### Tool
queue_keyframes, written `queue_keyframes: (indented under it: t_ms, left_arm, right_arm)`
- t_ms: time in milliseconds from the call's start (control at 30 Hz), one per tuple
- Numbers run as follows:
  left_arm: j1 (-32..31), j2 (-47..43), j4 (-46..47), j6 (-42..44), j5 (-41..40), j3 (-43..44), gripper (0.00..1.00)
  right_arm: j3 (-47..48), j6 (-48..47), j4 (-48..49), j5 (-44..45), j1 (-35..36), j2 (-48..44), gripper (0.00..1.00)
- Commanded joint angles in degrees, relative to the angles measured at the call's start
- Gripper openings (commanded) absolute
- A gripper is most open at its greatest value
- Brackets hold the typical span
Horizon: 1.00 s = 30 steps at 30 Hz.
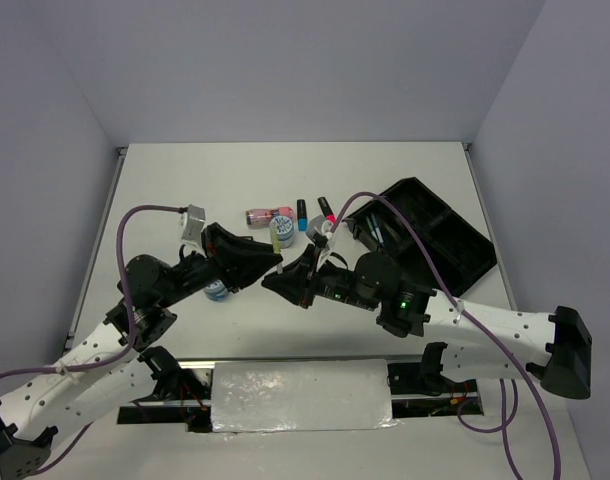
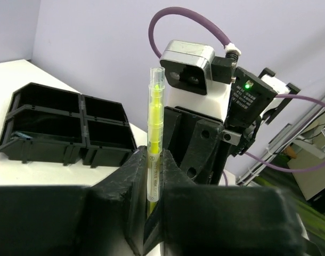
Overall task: Sort the stationery into containers
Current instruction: Close the pen cap on the pen.
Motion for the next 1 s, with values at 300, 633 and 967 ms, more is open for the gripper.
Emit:
queue_keyframes:
  t_ms: [300, 633, 967]
  left_arm:
    - [-0.3, 2.01, -11.76, 5.45, -11.66, 13.59, 0.89]
    - [-0.3, 3.42, -13.52, 7.03, -11.14, 16.07, 0.77]
    - [-0.21, 3.86, -12.12, 5.89, -8.15, 13.52, 0.39]
  right_arm:
    - [0.15, -0.48, 3.24, -1.8, 0.34, 1.0, 0.0]
    - [1.64, -1.01, 0.52, -1.01, 0.34, 0.39, 0.0]
    - [3.75, -1.54, -0.19, -1.0, 0.34, 1.44, 0.0]
